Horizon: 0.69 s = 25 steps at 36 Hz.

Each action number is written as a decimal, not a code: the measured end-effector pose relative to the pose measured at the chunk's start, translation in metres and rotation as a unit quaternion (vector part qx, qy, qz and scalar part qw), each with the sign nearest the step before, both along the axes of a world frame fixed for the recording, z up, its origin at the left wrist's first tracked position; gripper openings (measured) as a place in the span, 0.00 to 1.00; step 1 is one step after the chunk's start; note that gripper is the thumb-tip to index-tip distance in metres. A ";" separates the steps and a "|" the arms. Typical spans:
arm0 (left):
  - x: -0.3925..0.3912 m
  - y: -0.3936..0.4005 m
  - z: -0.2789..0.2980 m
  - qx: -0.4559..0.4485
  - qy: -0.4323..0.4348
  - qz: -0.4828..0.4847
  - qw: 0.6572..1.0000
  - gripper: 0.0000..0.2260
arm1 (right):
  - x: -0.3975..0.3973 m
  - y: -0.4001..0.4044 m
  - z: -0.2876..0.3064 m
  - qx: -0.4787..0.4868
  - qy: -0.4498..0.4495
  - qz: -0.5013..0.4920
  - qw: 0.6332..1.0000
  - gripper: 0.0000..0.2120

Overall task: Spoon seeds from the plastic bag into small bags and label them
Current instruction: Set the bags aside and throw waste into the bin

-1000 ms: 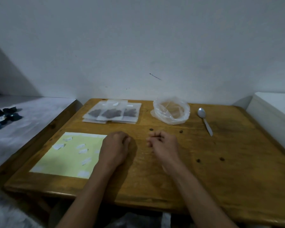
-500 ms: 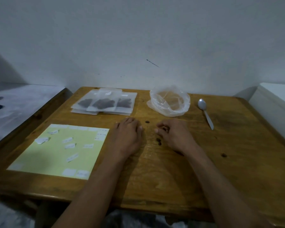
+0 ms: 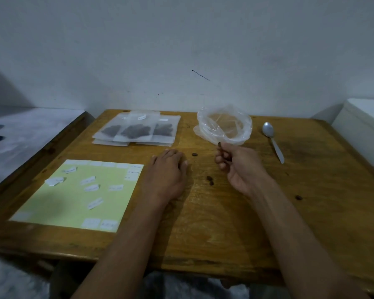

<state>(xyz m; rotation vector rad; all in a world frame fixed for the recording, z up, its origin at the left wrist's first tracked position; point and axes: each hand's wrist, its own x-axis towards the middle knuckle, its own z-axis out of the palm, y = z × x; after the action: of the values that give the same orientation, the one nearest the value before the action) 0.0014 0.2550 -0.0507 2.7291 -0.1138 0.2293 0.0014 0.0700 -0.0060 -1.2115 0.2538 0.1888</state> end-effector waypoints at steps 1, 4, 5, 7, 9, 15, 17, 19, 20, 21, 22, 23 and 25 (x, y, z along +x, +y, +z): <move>0.001 0.000 0.000 0.000 0.002 0.001 1.000 0.18 | 0.001 0.002 0.002 0.042 0.007 0.001 0.999 0.08; 0.001 0.000 -0.001 0.002 0.006 0.003 1.000 0.19 | 0.008 0.008 0.004 0.071 0.009 -0.003 0.997 0.11; 0.000 0.000 0.000 0.003 0.004 0.003 1.000 0.18 | 0.010 0.010 0.004 0.042 0.004 -0.005 0.999 0.12; -0.001 -0.001 0.002 0.007 -0.001 0.003 1.000 0.17 | 0.016 0.016 0.003 -0.090 -0.020 -0.005 0.996 0.12; -0.003 -0.002 0.003 0.008 -0.007 0.004 1.000 0.15 | 0.022 0.022 -0.002 -0.298 -0.080 0.007 0.951 0.09; -0.002 -0.001 0.001 0.008 -0.006 0.002 1.000 0.16 | 0.035 0.038 -0.015 -0.576 -0.194 0.054 0.792 0.08; -0.003 -0.001 0.002 0.009 -0.005 0.002 1.000 0.16 | 0.039 0.040 -0.017 -0.588 -0.190 0.056 0.784 0.07; -0.004 -0.002 0.003 0.009 -0.003 0.002 1.000 0.17 | 0.040 0.042 -0.018 -0.595 -0.193 0.054 0.779 0.06; -0.004 -0.002 0.003 0.009 -0.002 0.002 1.000 0.17 | 0.040 0.042 -0.018 -0.596 -0.195 0.052 0.777 0.06; -0.005 -0.001 0.004 0.008 -0.001 0.002 1.000 0.17 | 0.039 0.041 -0.017 -0.591 -0.196 0.047 0.781 0.06; -0.005 -0.001 0.004 0.007 -0.001 0.000 1.000 0.16 | 0.037 0.041 -0.016 -0.573 -0.190 0.039 0.796 0.07; -0.005 -0.001 0.005 0.005 -0.001 -0.002 1.000 0.16 | 0.034 0.039 -0.014 -0.530 -0.174 0.027 0.830 0.08; -0.006 -0.001 0.006 0.001 -0.001 -0.003 1.000 0.15 | 0.026 0.032 -0.008 -0.345 -0.099 0.009 0.933 0.09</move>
<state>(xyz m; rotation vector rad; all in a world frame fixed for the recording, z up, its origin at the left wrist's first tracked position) -0.0043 0.2535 -0.0446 2.7295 -0.1239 0.2308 0.0274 0.1018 -0.0139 -1.9204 0.1325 -0.0177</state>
